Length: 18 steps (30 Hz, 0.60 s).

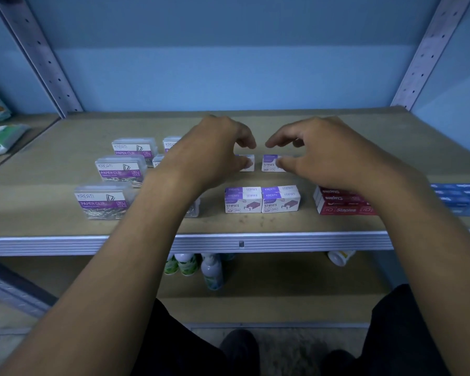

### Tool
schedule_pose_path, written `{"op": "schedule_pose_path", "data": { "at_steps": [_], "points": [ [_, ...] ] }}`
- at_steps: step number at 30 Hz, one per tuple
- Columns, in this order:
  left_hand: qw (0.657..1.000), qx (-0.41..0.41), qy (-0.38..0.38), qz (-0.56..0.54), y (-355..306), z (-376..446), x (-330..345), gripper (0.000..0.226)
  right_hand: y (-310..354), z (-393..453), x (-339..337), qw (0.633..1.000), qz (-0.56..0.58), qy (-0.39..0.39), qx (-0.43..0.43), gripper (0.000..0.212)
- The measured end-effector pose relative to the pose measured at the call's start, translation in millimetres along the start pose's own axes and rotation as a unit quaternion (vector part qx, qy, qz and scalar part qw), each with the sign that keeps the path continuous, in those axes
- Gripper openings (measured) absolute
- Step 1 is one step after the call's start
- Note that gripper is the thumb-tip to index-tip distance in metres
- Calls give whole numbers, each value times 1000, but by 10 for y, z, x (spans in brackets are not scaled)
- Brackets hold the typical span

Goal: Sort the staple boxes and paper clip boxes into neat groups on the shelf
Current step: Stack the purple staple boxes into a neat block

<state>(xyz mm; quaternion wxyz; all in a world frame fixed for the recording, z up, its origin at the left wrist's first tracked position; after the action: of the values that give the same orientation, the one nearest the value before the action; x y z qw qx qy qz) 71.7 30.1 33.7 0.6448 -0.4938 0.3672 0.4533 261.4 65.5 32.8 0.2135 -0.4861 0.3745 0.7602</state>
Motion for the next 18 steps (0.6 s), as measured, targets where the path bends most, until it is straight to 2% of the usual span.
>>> {"op": "schedule_pose_path", "data": {
  "at_steps": [8,18],
  "points": [
    [998,-12,41,50,25,127,228,31,-73,143,183,1000,-8,24,11,32],
    [999,-4,28,42,11,135,204,31,-110,186,257,1000,-8,4,7,31]
  ]
}}
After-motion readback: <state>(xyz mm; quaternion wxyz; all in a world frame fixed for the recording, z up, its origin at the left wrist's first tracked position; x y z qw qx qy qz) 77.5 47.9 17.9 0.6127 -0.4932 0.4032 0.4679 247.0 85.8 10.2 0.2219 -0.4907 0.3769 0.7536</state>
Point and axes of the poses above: each hand's wrist, its own z-axis towards the middle knuckle, its own x-axis out of the palm, y = z × x, the point moved 2 cm from there along z, towards the middle knuckle, and after that the axes turned 7 degrees about -x, right-handed, at the moved point
